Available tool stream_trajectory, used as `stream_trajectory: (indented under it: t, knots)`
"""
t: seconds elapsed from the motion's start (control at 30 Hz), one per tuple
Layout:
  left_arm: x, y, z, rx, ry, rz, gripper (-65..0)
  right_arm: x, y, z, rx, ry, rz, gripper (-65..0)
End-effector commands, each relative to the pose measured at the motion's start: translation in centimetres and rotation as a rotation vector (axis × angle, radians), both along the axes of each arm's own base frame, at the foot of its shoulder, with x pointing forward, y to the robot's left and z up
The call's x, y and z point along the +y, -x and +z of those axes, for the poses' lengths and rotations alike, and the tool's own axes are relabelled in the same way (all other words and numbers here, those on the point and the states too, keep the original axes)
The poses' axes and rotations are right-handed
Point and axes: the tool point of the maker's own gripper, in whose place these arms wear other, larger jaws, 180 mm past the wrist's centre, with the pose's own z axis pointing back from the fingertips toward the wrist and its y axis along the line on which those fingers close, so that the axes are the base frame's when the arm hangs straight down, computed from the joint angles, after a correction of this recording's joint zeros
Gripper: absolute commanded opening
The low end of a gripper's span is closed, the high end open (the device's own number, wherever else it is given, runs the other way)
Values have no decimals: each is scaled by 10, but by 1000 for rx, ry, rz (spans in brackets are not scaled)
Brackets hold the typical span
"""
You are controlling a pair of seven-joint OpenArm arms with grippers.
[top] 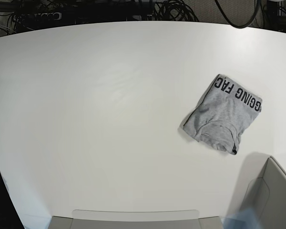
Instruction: Fold the T-shirt properly
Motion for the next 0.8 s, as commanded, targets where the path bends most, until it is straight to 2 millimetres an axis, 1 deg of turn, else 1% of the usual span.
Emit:
stream_trajectory:
  t: [0.0,0.1,0.17,0.2,0.27,0.3,0.33,0.43,0.47,0.53,0.57,0.63,0.67,0.7,0.77]
  knots:
    - [-6,7,-8,-18,2,50,-650,-2,4,-5,15,1,9,-650]
    - [-22,6,-29,-31,38,70,-650,-12,3,-29,65,35,31,-650]
    - [-40,9,-47,-4,100,69,-650,-18,1,-45,99,52,44,-650]
    - [-46,10,-54,17,133,61,-650,-21,-2,-50,109,59,49,-650]
    - [-62,11,-70,51,218,64,-650,-34,-5,-61,125,78,48,-650]
    - [-71,11,-75,61,258,67,-650,-36,-6,-65,121,79,36,-650]
    - [-77,11,-80,74,295,64,-650,-39,-8,-71,113,80,16,-650]
    - [-96,12,-86,105,392,59,-650,-65,-7,-81,122,109,-32,-650]
    - [-99,10,-87,111,412,54,-650,-72,-5,-84,138,119,-50,-650]
    - [-106,7,-89,119,441,31,-650,-95,-3,-87,182,149,-94,-650]
    - [-106,7,-90,130,430,18,-650,-102,-3,-88,194,158,-113,-650]
    - [-94,16,-95,190,353,-7,-650,-111,-5,-87,193,174,-143,-650]
    - [-88,18,-97,217,311,-28,-650,-113,-8,-87,184,177,-154,-650]
    - [-81,16,-100,241,264,-60,-650,-116,-17,-87,159,184,-158,-650]
    - [-69,18,-104,292,174,-113,-650,-129,-21,-86,156,250,-155,-650]
